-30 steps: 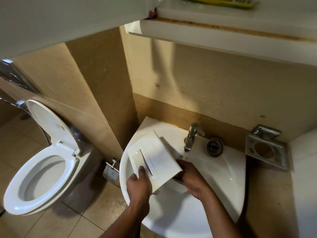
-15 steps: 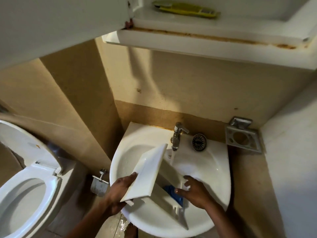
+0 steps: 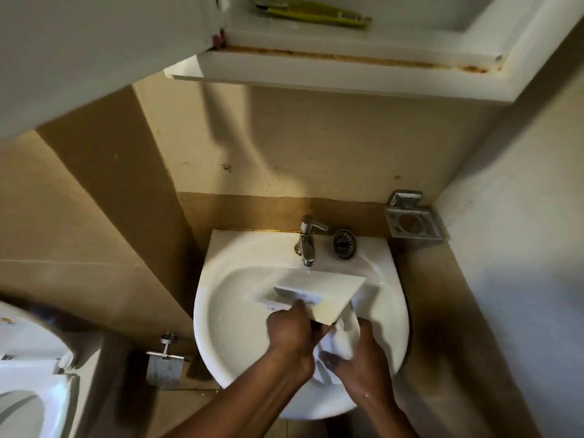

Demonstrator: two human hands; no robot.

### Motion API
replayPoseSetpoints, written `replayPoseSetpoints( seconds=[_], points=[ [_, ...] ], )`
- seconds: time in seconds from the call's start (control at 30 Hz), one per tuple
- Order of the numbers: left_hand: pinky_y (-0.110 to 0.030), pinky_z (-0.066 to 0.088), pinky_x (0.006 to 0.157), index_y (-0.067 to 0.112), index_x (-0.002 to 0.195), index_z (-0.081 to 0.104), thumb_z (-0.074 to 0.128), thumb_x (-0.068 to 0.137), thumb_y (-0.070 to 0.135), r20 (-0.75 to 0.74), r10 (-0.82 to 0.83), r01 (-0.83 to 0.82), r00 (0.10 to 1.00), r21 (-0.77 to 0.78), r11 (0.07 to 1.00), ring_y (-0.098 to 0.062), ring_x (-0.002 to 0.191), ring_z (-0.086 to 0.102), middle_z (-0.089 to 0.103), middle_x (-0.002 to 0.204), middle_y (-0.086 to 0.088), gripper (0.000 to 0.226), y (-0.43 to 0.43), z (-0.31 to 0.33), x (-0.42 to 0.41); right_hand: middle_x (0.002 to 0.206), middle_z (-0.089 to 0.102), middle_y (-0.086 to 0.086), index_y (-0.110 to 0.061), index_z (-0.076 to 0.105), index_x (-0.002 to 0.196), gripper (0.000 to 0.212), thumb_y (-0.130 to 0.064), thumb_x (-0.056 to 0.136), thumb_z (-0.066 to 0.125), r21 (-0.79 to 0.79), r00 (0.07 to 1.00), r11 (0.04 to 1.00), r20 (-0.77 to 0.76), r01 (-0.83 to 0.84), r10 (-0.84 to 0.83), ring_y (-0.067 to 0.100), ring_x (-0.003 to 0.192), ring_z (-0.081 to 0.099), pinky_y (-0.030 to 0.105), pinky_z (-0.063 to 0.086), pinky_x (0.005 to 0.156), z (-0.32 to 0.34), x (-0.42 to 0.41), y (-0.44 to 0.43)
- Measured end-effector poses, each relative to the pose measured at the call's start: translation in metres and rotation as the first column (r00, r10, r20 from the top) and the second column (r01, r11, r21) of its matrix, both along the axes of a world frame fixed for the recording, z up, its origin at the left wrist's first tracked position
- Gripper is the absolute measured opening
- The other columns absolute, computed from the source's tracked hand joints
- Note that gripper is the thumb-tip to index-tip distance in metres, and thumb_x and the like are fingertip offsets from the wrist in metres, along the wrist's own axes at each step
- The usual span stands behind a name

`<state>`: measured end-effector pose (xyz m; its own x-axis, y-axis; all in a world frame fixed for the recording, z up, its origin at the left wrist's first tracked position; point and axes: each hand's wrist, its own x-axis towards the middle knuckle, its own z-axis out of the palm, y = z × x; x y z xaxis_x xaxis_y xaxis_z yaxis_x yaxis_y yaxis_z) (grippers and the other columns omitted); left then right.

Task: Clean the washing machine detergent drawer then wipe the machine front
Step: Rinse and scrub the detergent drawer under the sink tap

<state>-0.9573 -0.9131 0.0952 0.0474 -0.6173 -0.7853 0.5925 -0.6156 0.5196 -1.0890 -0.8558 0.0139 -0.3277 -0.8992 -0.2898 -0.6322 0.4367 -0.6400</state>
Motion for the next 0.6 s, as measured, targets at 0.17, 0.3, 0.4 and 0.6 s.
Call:
replayPoseSetpoints(
  seconds=[0.17,0.3,0.4,0.6],
  points=[
    [-0.044,0.062,0.076,-0.002,0.085,0.059,0.049,0.096,0.000,-0.083,0.027,-0.023,0.996,0.045,0.999,-0.036,0.072,0.071,0.069,0.081,-0.024,0.014,-0.017,0.010,-0.029,0.126,0.059,0.001,-0.018,0.032,0.143,0.119,-0.047,0.047,0.095,0.041,0.999,0.999,0.031,-0.035,0.034,0.026,0.116,0.058,0.030,0.047,0.085,-0.014,-0.018,-0.024],
    [-0.032,0.062,0.063,-0.003,0.088,0.058,0.051,0.101,0.007,-0.190,0.044,-0.028,0.981,0.085,0.996,-0.028,0.062,0.069,0.066,0.077,-0.020,0.018,-0.021,0.017,-0.048,0.131,0.051,-0.016,-0.029,0.030,0.139,0.109,-0.039,0.053,0.096,0.093,0.924,0.957,0.304,-0.273,0.234,0.007,0.127,0.047,0.019,0.039,0.095,-0.004,-0.066,-0.052],
    [-0.027,0.060,0.052,-0.003,0.090,0.060,0.054,0.100,0.008,-0.211,0.068,-0.050,0.975,0.090,0.995,-0.024,0.061,0.070,0.066,0.071,-0.015,0.016,-0.028,0.014,-0.060,0.145,0.044,-0.014,-0.028,0.022,0.148,0.129,-0.064,0.045,0.090,0.129,0.867,0.896,0.344,-0.425,0.362,0.009,0.139,0.039,0.027,0.036,0.113,-0.004,-0.087,-0.073],
    [-0.023,0.060,0.054,0.002,0.094,0.056,0.053,0.098,0.003,-0.096,-0.001,0.001,0.995,-0.008,1.000,-0.020,0.066,0.063,0.062,0.079,-0.013,0.005,-0.055,-0.006,-0.059,0.132,0.063,0.002,-0.023,0.038,0.141,0.079,-0.028,0.076,0.084,0.292,0.746,0.827,0.631,-0.481,0.211,0.017,0.120,0.062,0.038,0.054,0.097,-0.022,-0.078,-0.076]
  ],
)
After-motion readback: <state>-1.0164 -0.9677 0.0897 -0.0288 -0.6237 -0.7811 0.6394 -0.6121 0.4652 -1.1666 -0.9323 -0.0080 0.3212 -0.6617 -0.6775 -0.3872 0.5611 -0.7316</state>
